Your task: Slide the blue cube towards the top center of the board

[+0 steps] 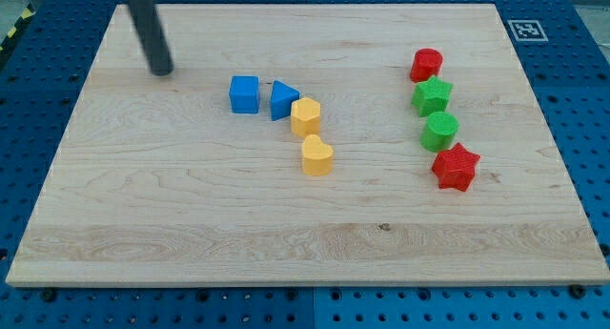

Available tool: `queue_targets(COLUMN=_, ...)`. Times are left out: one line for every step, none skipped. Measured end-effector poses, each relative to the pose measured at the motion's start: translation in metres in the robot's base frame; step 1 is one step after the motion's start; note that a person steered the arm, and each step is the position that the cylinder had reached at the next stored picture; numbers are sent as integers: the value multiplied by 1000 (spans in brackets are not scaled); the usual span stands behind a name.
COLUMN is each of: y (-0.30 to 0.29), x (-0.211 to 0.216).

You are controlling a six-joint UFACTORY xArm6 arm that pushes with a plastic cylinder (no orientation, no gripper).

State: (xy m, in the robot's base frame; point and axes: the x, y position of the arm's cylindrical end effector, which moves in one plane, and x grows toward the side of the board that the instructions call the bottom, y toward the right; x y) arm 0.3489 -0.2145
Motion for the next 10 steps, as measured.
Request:
queue_targets(y=3, x=56)
queue_targets(y=23, x=64)
queue_targets(y=45, x=62)
queue_targets(y=79, x=59)
queue_targets(y=88, x=54)
queue_targets(y=93, x=38)
queue_targets(y=101, x=39)
queue_targets(y=93, x=59)
queue_targets(y=122, x=63)
queue_targets(y=154, x=61)
